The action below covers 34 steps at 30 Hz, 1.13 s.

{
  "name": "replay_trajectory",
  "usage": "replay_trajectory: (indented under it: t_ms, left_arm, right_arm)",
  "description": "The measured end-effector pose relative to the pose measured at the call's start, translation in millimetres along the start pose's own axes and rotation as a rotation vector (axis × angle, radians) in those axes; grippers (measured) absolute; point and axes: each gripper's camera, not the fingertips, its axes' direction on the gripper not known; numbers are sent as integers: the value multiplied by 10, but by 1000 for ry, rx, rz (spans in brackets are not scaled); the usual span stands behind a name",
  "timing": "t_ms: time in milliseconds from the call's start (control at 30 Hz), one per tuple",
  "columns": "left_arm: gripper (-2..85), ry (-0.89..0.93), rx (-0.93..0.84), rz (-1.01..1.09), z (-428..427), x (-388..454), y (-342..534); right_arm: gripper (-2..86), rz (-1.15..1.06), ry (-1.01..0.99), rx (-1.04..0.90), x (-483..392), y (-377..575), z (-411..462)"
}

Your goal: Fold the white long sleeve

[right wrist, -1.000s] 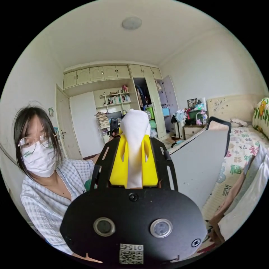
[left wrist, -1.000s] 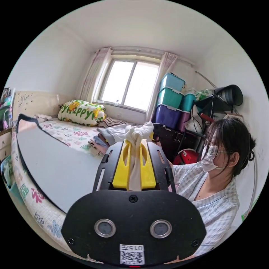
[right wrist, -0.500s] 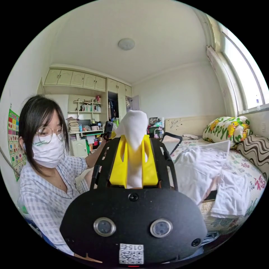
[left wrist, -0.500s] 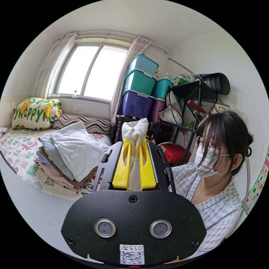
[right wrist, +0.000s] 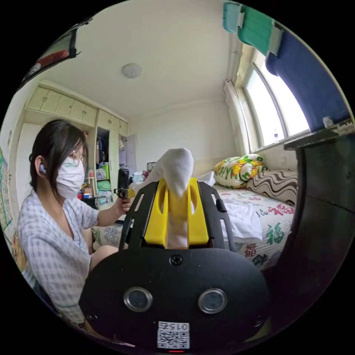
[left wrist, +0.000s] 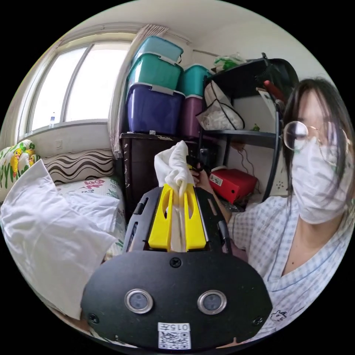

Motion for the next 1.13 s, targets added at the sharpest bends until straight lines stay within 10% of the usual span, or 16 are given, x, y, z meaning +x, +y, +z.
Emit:
replay_trajectory:
  t_ms: [367, 533, 800, 1133]
  left_arm:
    - [63, -681, -110, -305, 582, -2120, -618]
    - [72, -491, 81, -380, 248, -2178, -411]
    - [70, -367, -90, -218, -632, -1285, 266]
    - [109, -490, -376, -329, -713, -1198, 965]
  right_arm:
    - [95, 216, 354, -321, 1800, -1140, 2484]
    - [78, 330, 585, -531, 2229, -536, 3514]
    - [92, 235, -150, -444, 1499, -175, 3315]
    - [128, 144, -449, -665, 684, 265, 3225]
